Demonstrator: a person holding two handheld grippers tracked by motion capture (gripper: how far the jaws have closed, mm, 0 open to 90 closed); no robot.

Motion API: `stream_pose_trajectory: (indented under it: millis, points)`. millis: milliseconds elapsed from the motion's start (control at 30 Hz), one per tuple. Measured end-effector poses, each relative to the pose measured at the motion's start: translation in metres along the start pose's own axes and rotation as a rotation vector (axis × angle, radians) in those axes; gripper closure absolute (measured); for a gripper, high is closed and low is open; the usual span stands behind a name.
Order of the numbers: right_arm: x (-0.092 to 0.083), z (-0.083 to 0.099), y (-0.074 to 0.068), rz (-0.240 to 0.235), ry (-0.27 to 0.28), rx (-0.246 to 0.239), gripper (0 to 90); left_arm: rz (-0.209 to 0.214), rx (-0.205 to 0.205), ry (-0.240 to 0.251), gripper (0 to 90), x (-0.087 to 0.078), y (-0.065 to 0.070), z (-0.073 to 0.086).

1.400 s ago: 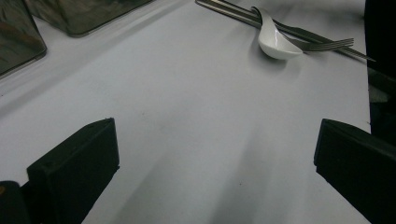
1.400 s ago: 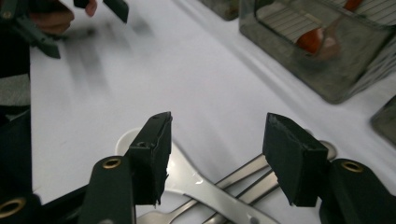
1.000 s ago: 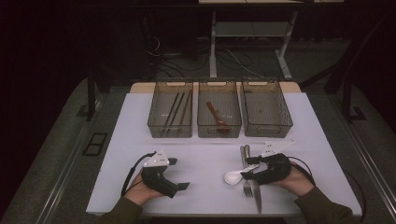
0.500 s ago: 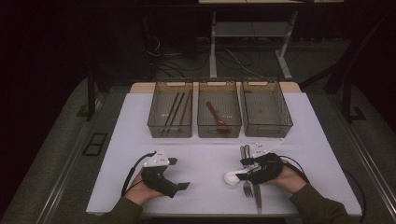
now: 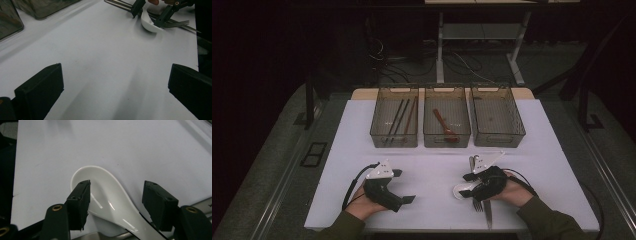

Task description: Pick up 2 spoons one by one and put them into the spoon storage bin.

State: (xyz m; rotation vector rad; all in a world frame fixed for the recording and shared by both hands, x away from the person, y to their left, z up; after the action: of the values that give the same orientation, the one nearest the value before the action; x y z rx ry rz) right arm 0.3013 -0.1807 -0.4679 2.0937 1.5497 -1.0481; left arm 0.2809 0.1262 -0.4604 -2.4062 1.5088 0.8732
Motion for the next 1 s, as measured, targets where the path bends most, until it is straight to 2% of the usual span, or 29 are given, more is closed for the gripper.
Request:
stream_pose_trajectory:
  millis: [33,100,133,200,233,267,300,367,533,1000]
  points:
    - [0.000,0.001,0.002,0.005,-0.014,-0.038,39.9,0.001,0.002,-0.001,0.0,0.000,0.000,0.000]
    - [0.001,0.001,-0.001,0.003,-0.019,-0.044,41.4,0.001,0.002,0.000,0.0,0.000,0.000,0.000]
    - [0.000,0.002,0.000,0.006,-0.025,-0.070,45.0,0.001,0.002,0.000,0.0,0.000,0.000,0.000]
    - [0.000,0.002,-0.003,-0.010,-0.023,-0.067,49.3,0.001,0.002,0.000,0.0,0.000,0.000,0.000]
    - [-0.001,0.002,-0.002,-0.005,-0.030,-0.089,52.9,0.001,0.003,0.000,0.0,0.000,0.000,0.000]
    - [-0.001,0.002,-0.005,-0.024,-0.029,-0.082,56.8,0.002,0.003,0.000,0.0,0.000,0.000,0.000]
    - [-0.002,0.003,-0.004,-0.026,-0.037,-0.107,59.5,0.002,0.004,-0.001,0.0,0.000,0.000,0.000]
    - [-0.002,0.003,-0.004,-0.035,-0.040,-0.125,63.5,0.002,0.005,-0.002,0.0,0.000,0.000,0.000]
    - [-0.007,0.004,-0.002,-0.044,-0.051,-0.134,74.9,0.001,0.004,-0.001,0.0,0.000,0.000,0.000]
    - [-0.012,0.002,-0.001,-0.064,-0.043,-0.136,83.2,0.002,0.003,0.001,0.0,0.000,0.000,0.000]
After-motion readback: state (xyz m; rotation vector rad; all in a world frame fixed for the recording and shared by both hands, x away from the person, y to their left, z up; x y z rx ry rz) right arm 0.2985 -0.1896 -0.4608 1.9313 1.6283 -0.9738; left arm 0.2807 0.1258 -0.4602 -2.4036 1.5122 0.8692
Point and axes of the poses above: each handheld gripper's, and its own axes: x roughly forward along the jaws, z roughly out of its underside, y roughly to its right, the point moved 3 cm from there along x, roughly forward along the jaws, and after that the axes turned 1 degree about -z, right-handed, at the moved point
